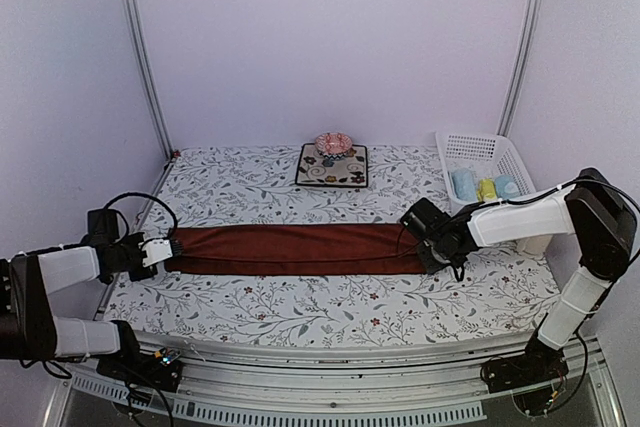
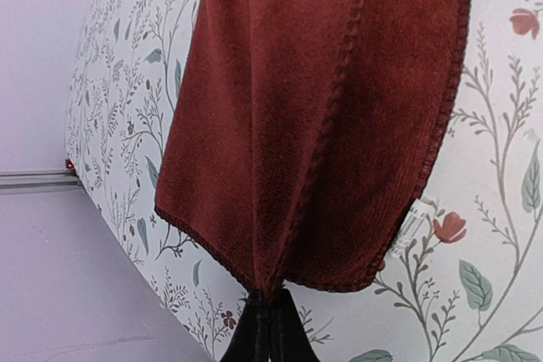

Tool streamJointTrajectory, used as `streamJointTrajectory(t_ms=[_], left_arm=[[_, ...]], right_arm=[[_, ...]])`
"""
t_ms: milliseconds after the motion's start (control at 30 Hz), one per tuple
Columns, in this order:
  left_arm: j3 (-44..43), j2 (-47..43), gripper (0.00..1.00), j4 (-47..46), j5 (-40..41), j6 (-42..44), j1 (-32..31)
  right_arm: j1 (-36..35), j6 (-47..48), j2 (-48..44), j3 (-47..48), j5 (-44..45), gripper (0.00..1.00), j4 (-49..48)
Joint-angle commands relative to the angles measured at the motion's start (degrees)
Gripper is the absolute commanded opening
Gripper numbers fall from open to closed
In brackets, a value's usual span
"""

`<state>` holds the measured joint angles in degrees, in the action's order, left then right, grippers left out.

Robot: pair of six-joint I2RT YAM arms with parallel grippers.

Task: Roll the towels
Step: Fold the towel at the center of the board.

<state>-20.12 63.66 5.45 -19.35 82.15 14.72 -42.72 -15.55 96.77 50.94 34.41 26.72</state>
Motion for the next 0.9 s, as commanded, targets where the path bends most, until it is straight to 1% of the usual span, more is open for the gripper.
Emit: streamJointTrajectory(t_ms=[0,200,667,867], left_arm=[[0.5,-0.2,0.00,2.8,-2.4,1.7,1.3],[0.4,-1.1,0.00,2.5,-3.1,1.5,2.4],[0.2,-2.9,0.00,6.4,-6.8,4.5,4.8],[-0.1,-2.2,0.00,6.9,-6.6,5.0,5.1]], right_arm=[[-0.5,0.0,-0.9,-0.1,0.5,0.02,1.3],[-1.0,-0.2,-2.8,-0.6,-0.3,0.02,1.0],[-3.0,-3.7,-5.4,-0.8,-0.2,0.02,2.9],[-3.0,-4.6,-5.4,-0.8,-0.5,0.02,3.2]])
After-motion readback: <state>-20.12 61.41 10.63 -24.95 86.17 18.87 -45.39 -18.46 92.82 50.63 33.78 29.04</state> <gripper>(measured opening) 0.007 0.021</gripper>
